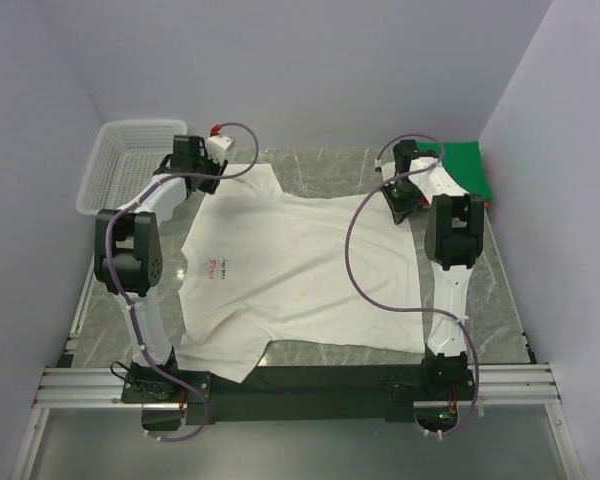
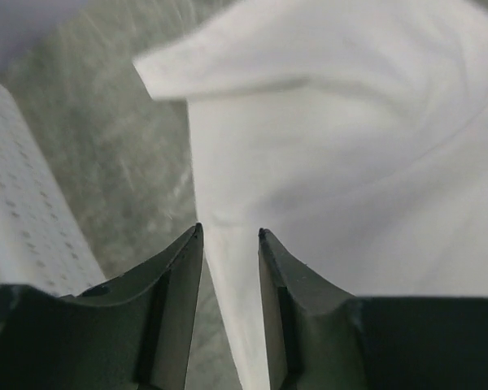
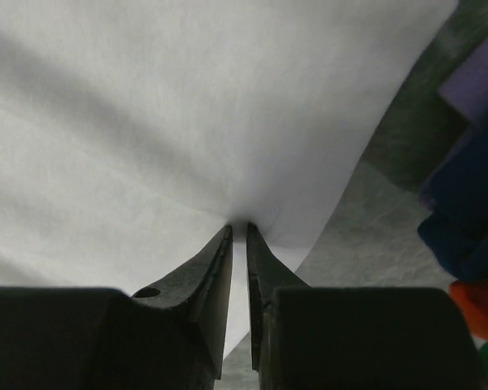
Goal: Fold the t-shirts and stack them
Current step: Flatten the tshirt out
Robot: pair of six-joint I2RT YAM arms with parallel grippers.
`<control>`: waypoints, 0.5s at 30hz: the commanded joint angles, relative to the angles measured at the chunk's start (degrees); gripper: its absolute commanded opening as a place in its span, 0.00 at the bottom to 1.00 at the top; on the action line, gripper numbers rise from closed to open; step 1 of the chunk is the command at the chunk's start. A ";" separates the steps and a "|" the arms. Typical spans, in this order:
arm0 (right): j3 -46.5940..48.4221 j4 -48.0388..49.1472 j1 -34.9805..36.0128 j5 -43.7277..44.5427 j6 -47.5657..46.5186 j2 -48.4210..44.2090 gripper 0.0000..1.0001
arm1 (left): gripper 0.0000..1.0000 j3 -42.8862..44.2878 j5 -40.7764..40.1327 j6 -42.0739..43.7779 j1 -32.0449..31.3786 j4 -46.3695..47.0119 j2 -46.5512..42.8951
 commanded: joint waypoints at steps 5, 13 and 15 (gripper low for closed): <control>9.14 -1.26 0.71 7.59 1.33 6.26 0.18 | 0.40 -10.70 2.68 -1.30 0.66 -5.19 -1.67; 19.88 -3.73 2.02 12.95 0.45 14.61 0.18 | 0.39 -11.78 -2.41 -2.00 1.97 -5.98 0.16; 22.95 -2.86 2.55 14.97 0.01 15.76 0.18 | 0.39 -8.96 -5.14 -2.35 2.59 -7.21 4.62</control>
